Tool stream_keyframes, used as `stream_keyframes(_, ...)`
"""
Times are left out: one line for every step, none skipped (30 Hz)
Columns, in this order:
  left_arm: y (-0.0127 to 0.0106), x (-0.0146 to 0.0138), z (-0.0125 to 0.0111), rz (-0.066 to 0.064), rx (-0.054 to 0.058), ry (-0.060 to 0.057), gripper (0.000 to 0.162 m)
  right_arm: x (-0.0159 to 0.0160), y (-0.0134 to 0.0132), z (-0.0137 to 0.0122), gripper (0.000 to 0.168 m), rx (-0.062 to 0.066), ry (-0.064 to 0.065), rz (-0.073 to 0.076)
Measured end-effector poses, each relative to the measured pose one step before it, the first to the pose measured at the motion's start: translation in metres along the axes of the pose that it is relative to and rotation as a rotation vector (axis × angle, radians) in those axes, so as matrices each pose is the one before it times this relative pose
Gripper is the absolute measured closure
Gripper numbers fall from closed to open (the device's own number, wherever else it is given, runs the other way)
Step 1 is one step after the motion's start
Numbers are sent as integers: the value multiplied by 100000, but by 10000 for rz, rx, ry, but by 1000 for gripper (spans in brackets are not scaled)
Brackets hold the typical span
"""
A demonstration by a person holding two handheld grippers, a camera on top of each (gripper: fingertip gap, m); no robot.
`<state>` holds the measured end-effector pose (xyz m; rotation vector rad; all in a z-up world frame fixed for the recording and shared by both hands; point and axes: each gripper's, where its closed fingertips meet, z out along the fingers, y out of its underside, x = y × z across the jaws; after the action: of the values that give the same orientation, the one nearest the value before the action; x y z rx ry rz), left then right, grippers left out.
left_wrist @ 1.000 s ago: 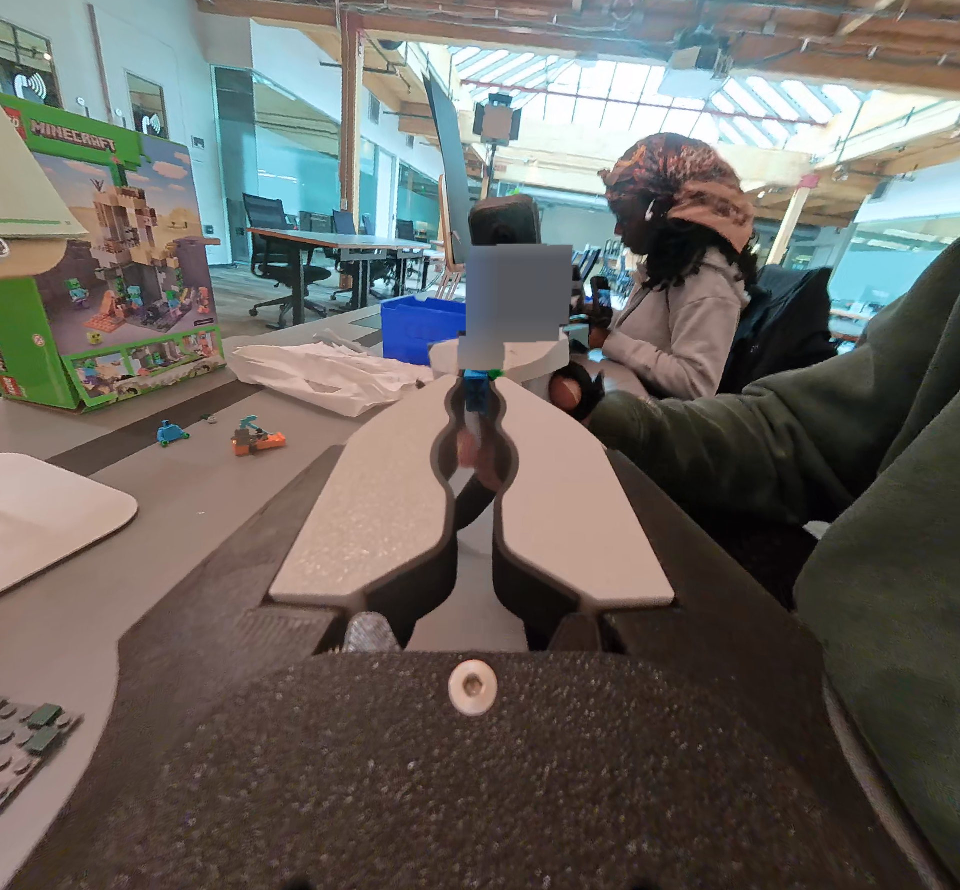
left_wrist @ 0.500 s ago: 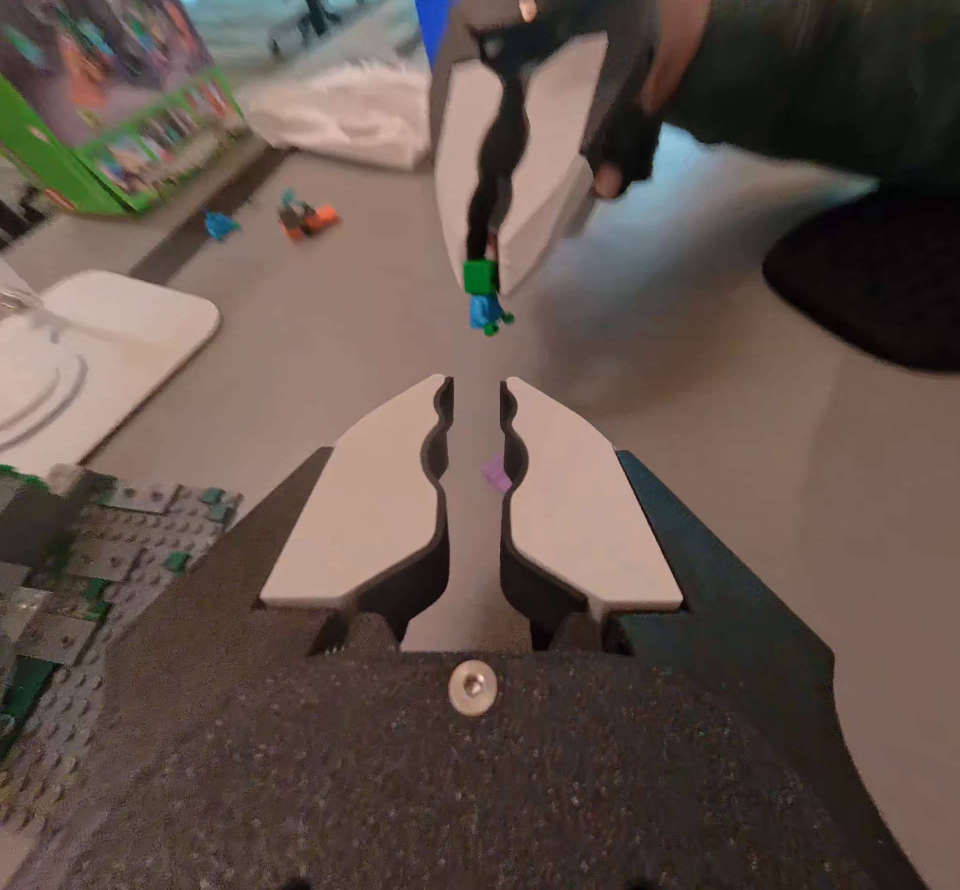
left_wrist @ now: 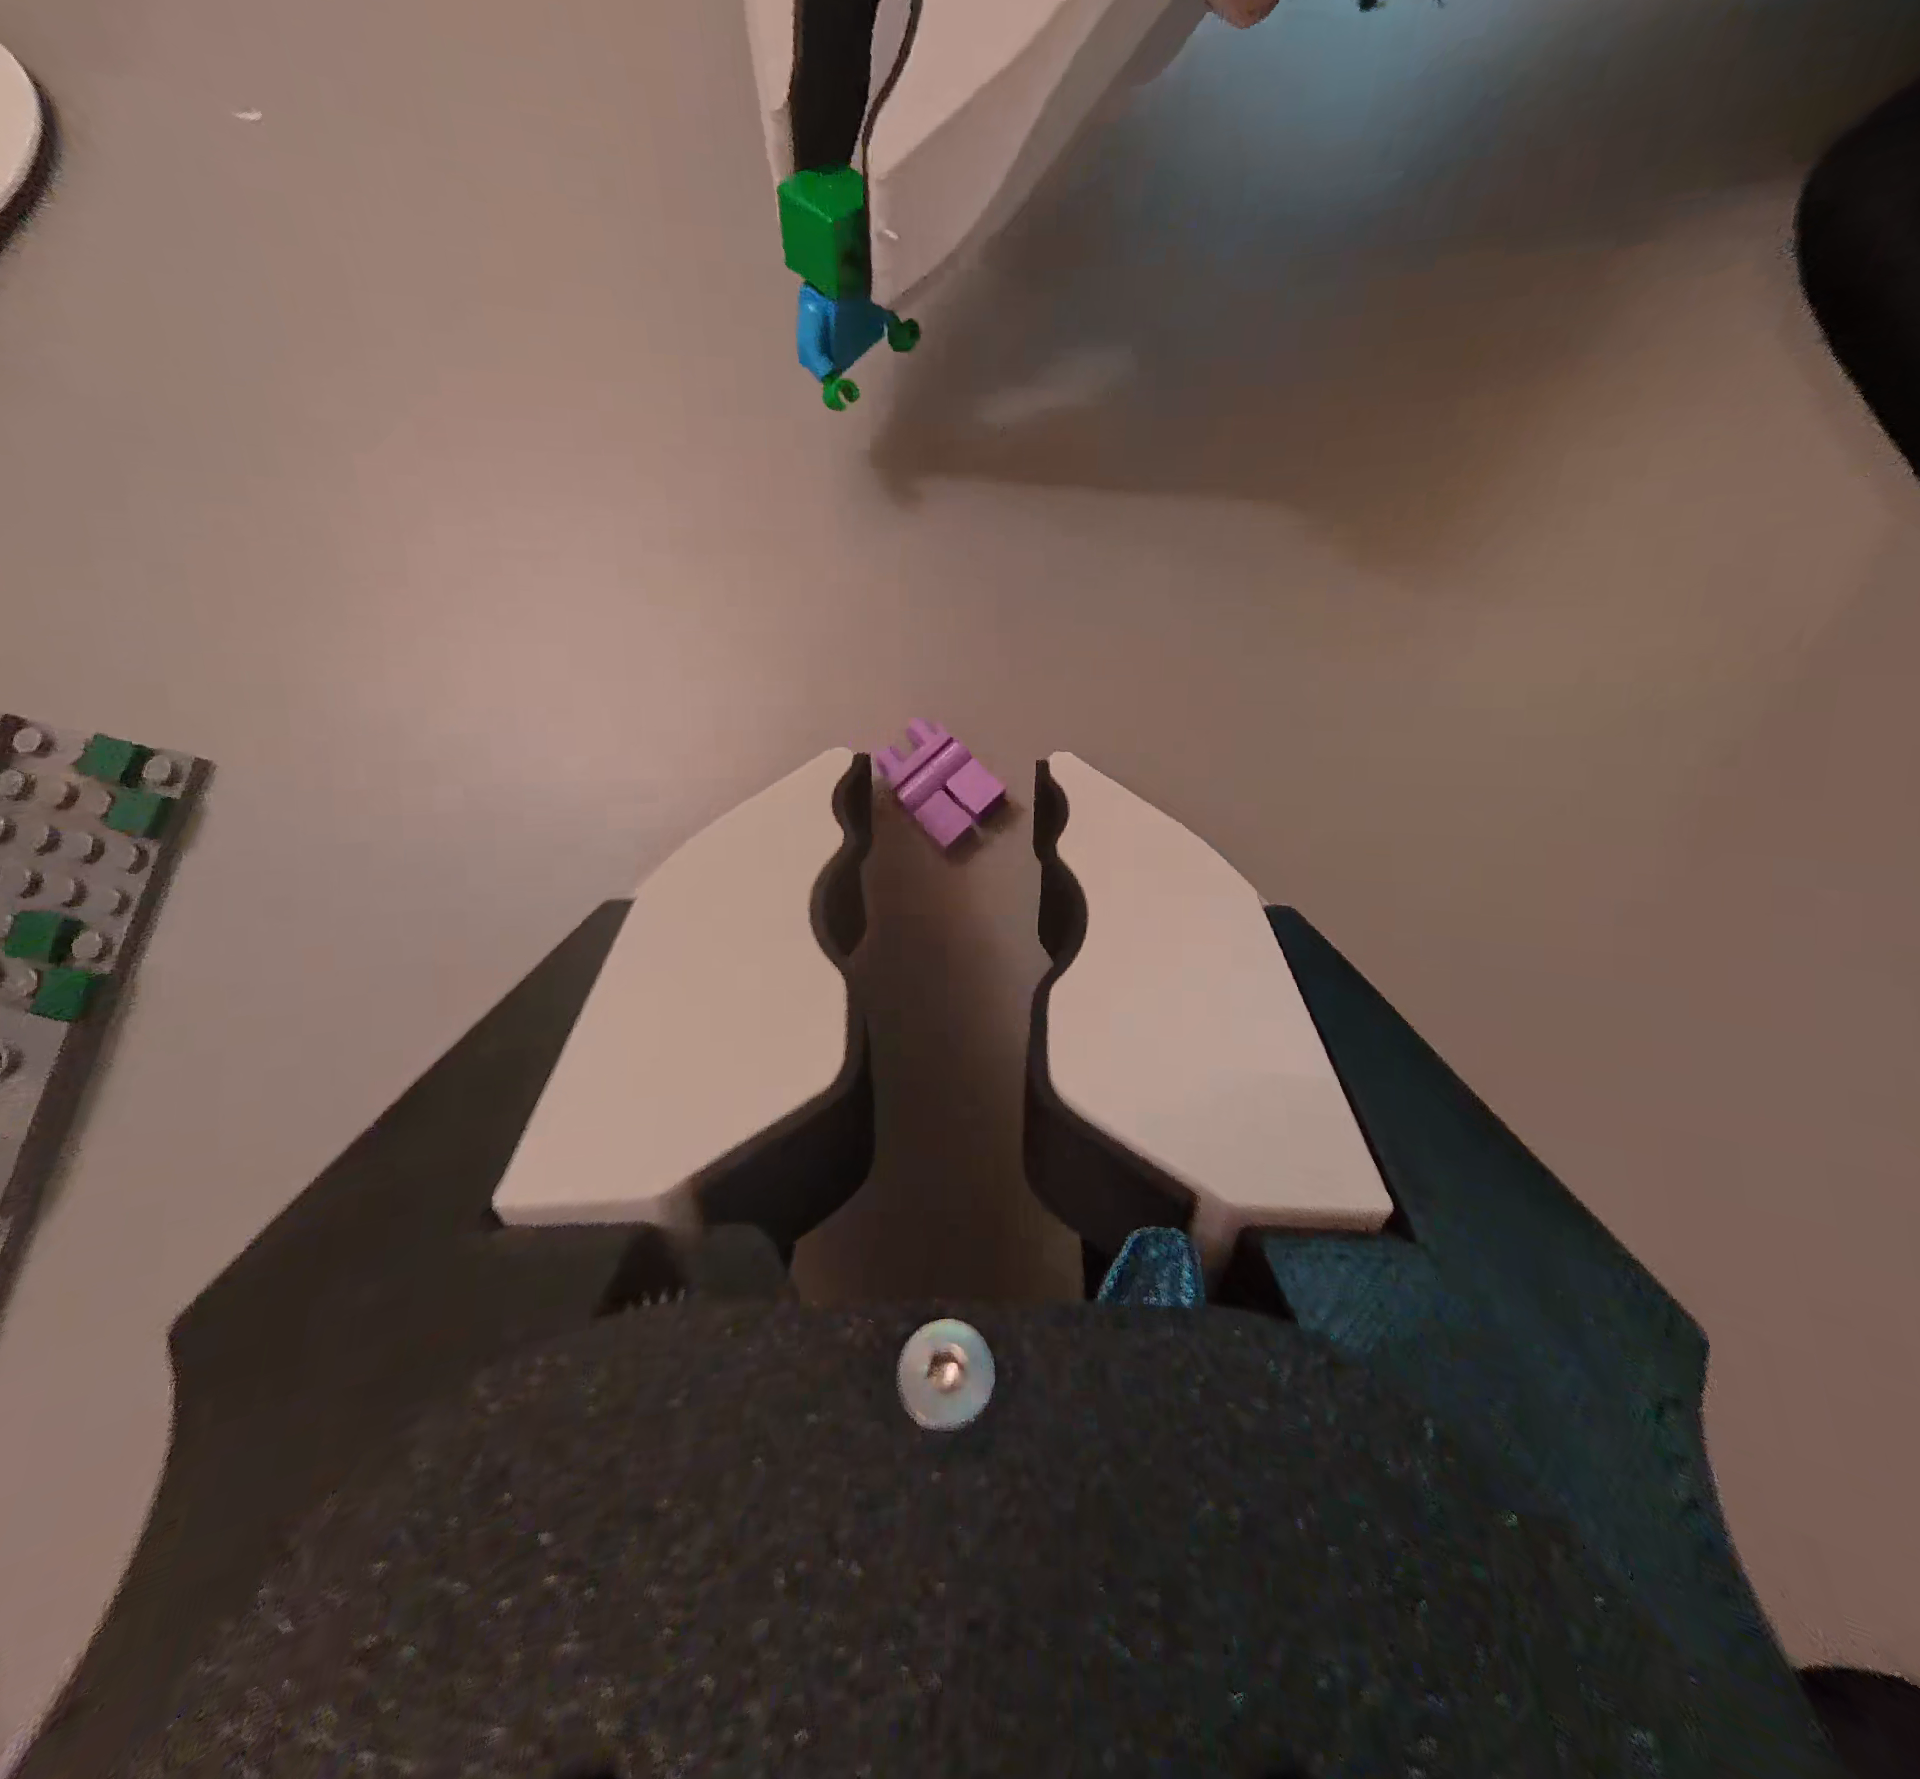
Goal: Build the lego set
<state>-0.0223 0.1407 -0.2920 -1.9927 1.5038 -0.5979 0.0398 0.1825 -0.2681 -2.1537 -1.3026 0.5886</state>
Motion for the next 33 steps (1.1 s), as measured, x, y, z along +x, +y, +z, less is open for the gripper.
stream_keyframes(126, -78, 243, -16, -161, -173, 133, 43, 174, 131, 156, -245, 80, -91)
stream_keyframes(3, -94, 181, 0, -59, -166, 133, 66, 180, 141, 156, -247, 104, -113)
stream_keyframes(-79, -125, 71, -58, -7, -147, 137, 38, 205, 137, 156, -250, 98, -116)
stream_keyframes(-45, -95, 23, -11, -30, -110, 138, 21, 183, 136, 156, -224, 93, -117)
stream_keyframes(-11, -31, 1, 73, -22, -59, 138, 8, 139, 113, 156, -184, 88, -101)
stream_keyframes(-22, 10, -2, 104, -1, -45, 138, -5, 123, 113, 156, -156, 65, -88)
stream_keyframes(-3, -21, -14, 87, -10, -51, 139, -10, 110, 112, 156, -129, 48, -78)
stream_keyframes(0, -80, -28, 107, -18, -84, 139, -6, 59, 89, 156, -73, 33, -47)
stream_keyframes(14, -94, -36, 169, -13, -96, 139, -29, -25, 40, 156, -5, -13, 1)
stream_keyframes(21, -104, -43, 190, 1, -117, 139, -12, -13, 20, 156, 0, -18, 15)
stream_keyframes(-27, -128, -48, 152, 22, -123, 139, 44, 4, -3, 156, 6, 20, -1)
stream_keyframes(-129, -53, -77, 131, 87, -53, 139, 86, -7, 2, 156, 17, 53, -11)
stream_keyframes(-214, -46, -92, 108, 132, -60, 139, 49, 3, -5, 156, 24, 30, -4)
stream_keyframes(-219, -90, -106, 72, 121, -88, 139, 4, -43, -15, 155, 62, -5, 27)
stream_keyframes(-233, -26, -110, 57, 134, -25, 139, 12, -99, -56, 153, 102, -32, 68)
stream_keyframes(-251, -6, -119, 29, 163, -7, 139, 50, -166, -116, 150, 144, -25, 101)
stream_keyframes(-217, -112, -117, 4, 146, -55, 139, 69, -214, -203, 148, 178, -27, 112)
stream_keyframes(-195, -129, -119, 14, 137, -54, 139, 72, -294, -302, 146, 231, -35, 129)
stream_keyframes(-249, -93, -127, 59, 185, -47, 139, 68, -377, -402, 144, 277, -38, 143)
stream_keyframes(-282, -74, -142, 80, 197, -39, 139, 146, -470, -526, 143, 323, 32, 168)
stream_keyframes(-339, -87, -162, 109, 220, -64, 139, 75, -595, -659, 143, 408, 30, 168)
stream_keyframes(-411, -94, -189, 118, 253, -90, 139, -161, -683, -729, 144, 475, -81, 187)
stream_keyframes(-454, -27, -187, 94, 266, -38, 139, -339, -681, -694, 144, 471, -164, 254)
stream_keyframes(-567, 13, -223, 96, 344, -21, 139, -495, -625, -568, 144, 459, -242, 332)
stream_keyframes(-578, 18, -220, 93, 350, -23, 139, -685, -455, -353, 144, 398, -358, 378)
stream_keyframes(-471, -29, -201, 67, 269, -34, 139, -668, -202, -180, 144, 279, -363, 396)
stream_keyframes(-494, 12, -204, 118, 292, -26, 139, -542, -40, -25, 143, 242, -305, 411)
stream_keyframes(-534, 41, -212, 147, 317, -37, 139, -524, 62, 74, 142, 236, -331, 415)
stream_keyframes(-516, 87, -191, 141, 282, -4, 139, -515, 169, 192, 142, 205, -361, 438)
stream_keyframes(-569, 190, -197, 159, 310, 44, 139, -424, 218, 267, 140, 204, -337, 455)
stream_keyframes(-540, 103, -175, 177, 282, -31, 139, -388, 269, 304, 138, 158, -337, 429)
stream_keyframes(-454, 82, -134, 189, 211, -36, 139, -434, 262, 286, 136, 121, -386, 363)
stream_keyframes(-386, 202, -122, 179, 172, 47, 139, -438, 170, 233, 135, 135, -389, 333)
